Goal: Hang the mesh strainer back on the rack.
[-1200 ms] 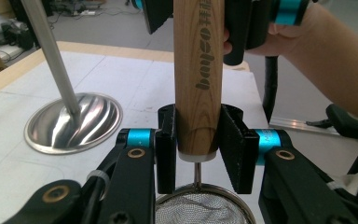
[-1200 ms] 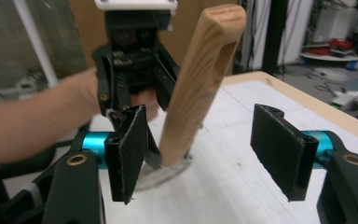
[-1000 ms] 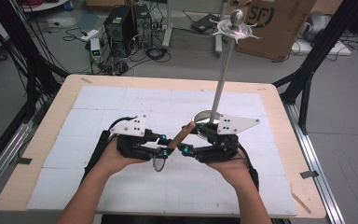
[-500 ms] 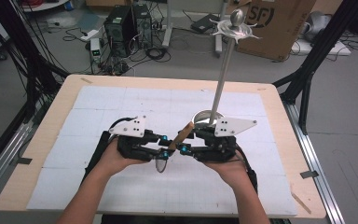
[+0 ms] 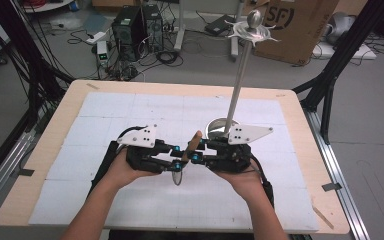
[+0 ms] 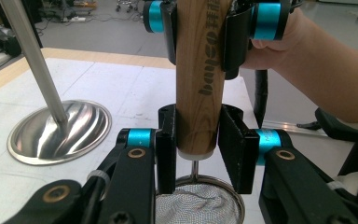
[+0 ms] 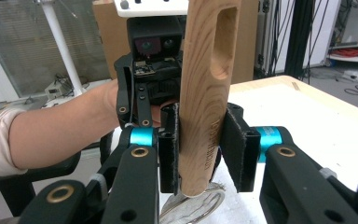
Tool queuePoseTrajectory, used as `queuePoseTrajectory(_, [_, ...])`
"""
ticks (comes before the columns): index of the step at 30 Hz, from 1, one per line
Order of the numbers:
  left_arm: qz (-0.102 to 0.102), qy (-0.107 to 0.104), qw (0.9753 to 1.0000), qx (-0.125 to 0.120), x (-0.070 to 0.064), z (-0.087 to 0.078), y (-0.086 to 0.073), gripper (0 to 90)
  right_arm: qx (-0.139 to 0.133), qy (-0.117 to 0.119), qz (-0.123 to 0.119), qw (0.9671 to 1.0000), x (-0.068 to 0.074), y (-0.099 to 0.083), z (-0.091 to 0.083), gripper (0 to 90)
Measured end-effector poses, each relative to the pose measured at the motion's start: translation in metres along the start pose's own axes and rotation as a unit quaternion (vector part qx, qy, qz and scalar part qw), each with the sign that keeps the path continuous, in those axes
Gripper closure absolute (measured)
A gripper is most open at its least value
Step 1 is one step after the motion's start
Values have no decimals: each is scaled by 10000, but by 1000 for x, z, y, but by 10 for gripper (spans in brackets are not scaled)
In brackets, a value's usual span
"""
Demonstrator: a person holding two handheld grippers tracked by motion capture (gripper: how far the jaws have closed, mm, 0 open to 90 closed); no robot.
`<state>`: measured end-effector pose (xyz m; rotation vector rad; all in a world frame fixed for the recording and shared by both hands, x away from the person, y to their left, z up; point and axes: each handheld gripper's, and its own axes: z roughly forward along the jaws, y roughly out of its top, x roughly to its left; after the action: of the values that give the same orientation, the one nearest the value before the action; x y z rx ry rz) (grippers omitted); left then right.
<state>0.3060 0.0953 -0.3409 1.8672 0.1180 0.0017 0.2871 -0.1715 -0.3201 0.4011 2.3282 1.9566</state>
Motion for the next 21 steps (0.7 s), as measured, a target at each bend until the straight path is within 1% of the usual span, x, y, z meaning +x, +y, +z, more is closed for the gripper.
queuePoseTrajectory(5, [40, 64, 10000, -2, 0, 2, -1, 681, 60, -90, -31, 9999, 1, 2, 0, 696])
queuePoseTrajectory(7, [-2, 61, 10000, -12, 0, 1, -1, 670, 89, -119, -60, 9999, 1, 2, 0, 696])
queuePoseTrajectory(10, [-40, 138, 9999, -8, 1, -1, -2, 599, 130, -181, -101, 9997, 1, 2, -2, 696])
queuePoseTrajectory(12, [-81, 241, 9997, -12, 1, -5, -4, 553, 142, -213, -65, 9996, 0, 2, -5, 696])
queuePoseTrajectory(13, [-89, 272, 9996, -23, 1, -7, -5, 541, 143, -247, -111, 9995, -1, 2, -6, 696])
queuePoseTrajectory(16, [-144, 422, 9990, -21, 3, -14, -10, 503, 186, -305, -58, 9993, -3, 0, -11, 696])
queuePoseTrajectory(20, [-216, 645, 9977, -6, 7, -23, -18, 487, 226, -379, -52, 9990, -5, -1, -15, 696])
queuePoseTrajectory(21, [-178, 756, 9970, 55, 7, -26, -20, 483, 240, -396, -53, 9989, -5, -2, -17, 696])
